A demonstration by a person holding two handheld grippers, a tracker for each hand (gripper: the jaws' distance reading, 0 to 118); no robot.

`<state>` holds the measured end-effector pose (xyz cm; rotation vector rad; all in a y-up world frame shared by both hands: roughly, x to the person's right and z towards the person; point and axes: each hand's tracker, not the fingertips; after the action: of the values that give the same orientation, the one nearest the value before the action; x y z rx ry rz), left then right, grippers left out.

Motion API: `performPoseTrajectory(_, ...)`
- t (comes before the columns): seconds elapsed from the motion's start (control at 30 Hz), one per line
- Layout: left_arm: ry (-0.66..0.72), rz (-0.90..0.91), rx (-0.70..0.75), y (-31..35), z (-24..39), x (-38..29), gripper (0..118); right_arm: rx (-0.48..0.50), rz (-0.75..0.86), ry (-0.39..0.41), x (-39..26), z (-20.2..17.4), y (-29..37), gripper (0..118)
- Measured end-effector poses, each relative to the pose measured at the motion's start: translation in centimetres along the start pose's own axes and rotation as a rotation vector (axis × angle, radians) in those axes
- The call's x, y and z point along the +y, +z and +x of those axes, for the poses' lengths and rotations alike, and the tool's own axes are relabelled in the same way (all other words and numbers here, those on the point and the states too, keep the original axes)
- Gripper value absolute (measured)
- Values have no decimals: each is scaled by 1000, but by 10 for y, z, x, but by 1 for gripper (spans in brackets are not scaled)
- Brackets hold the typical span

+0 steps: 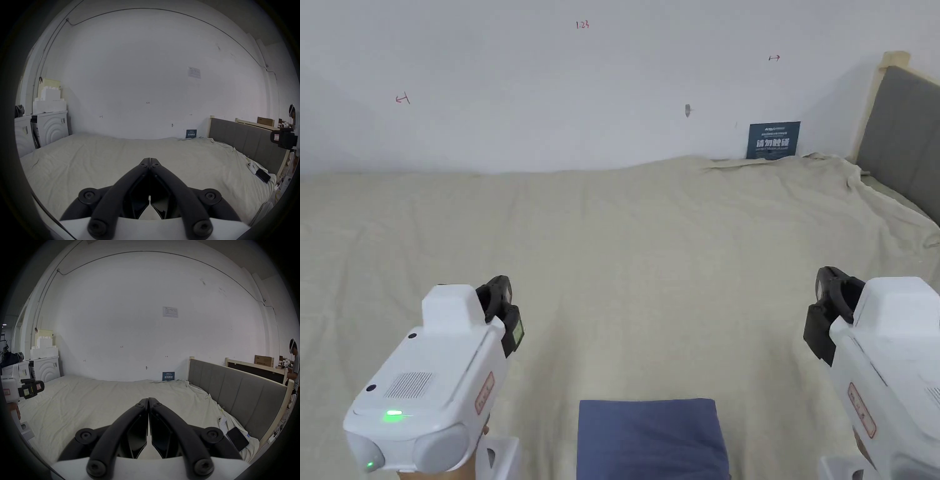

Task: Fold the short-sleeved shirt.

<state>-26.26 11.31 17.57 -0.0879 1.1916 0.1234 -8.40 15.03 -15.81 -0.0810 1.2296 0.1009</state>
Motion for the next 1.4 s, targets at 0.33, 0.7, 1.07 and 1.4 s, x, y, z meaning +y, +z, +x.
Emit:
performPoseTrajectory(0.33, 16, -33, 25, 7, -19, -13, 0, 36, -28, 0, -20, -29, -19, 1)
performPoseTrajectory(0.7, 25, -94, 23, 4, -30, -32, 0, 95, -228, 1, -113, -73, -58, 1)
performPoseTrajectory(1.07, 53, -185, -4, -1, -29, -62, 0, 133, -401, 27, -199, -104, -75, 1)
performPoseTrajectory(1.4, 93, -303, -75, -1, -17, -96, 0, 138, -518, 42, -240, -107, -80, 1)
